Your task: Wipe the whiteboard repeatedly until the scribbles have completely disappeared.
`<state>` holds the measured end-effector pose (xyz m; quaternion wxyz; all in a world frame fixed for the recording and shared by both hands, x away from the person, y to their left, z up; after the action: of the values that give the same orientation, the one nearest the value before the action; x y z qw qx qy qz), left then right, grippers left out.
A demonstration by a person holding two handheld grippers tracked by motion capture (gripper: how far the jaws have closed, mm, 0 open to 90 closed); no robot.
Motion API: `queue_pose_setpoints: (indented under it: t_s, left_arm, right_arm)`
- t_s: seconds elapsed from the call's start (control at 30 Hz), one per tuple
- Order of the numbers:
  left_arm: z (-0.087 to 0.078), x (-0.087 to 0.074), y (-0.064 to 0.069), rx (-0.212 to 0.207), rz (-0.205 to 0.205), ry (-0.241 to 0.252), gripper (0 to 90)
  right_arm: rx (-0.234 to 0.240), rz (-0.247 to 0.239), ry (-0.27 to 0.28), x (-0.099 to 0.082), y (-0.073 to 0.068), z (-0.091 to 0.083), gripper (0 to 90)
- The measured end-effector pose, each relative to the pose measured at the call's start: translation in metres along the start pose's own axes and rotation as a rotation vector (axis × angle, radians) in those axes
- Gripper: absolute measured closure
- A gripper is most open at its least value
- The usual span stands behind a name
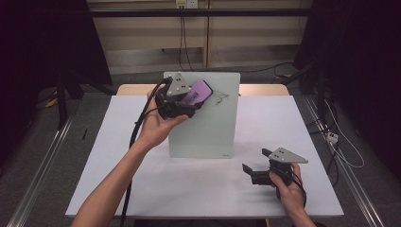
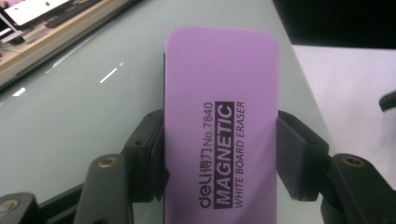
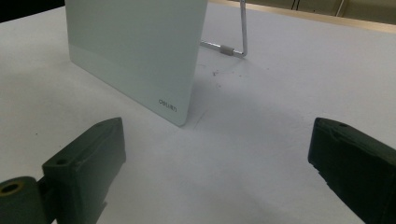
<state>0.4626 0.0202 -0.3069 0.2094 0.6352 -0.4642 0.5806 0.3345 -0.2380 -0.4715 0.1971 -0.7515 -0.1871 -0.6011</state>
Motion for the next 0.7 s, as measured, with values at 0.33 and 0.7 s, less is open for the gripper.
queue_pose_setpoints:
  t_s: [0.33,0.7]
  left_arm:
    - [0.019,-0.05,0.053,-0.154,0.047,-0.119,40.8]
    - [0.002,-0.032,0.024,-0.085,0.01,-0.063,40.8]
  right_arm:
    - [-0.001,0.001,0.0,0.0,0.0,-0.001,4.0]
    - [-0.003,0.003,-0.001,0.0,0.001,-0.002,4.0]
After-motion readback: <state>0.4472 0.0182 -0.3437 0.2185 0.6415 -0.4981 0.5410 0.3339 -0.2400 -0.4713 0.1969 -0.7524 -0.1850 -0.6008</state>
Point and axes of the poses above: each handheld gripper's, and its own axes: z roughly forward along the jaws, x roughly out of its top, y roughly to its right, the point moved 5 cm from there along z, roughly forward along the jaws, and after that the axes turned 15 degrees about y, right-handed, at the moved point
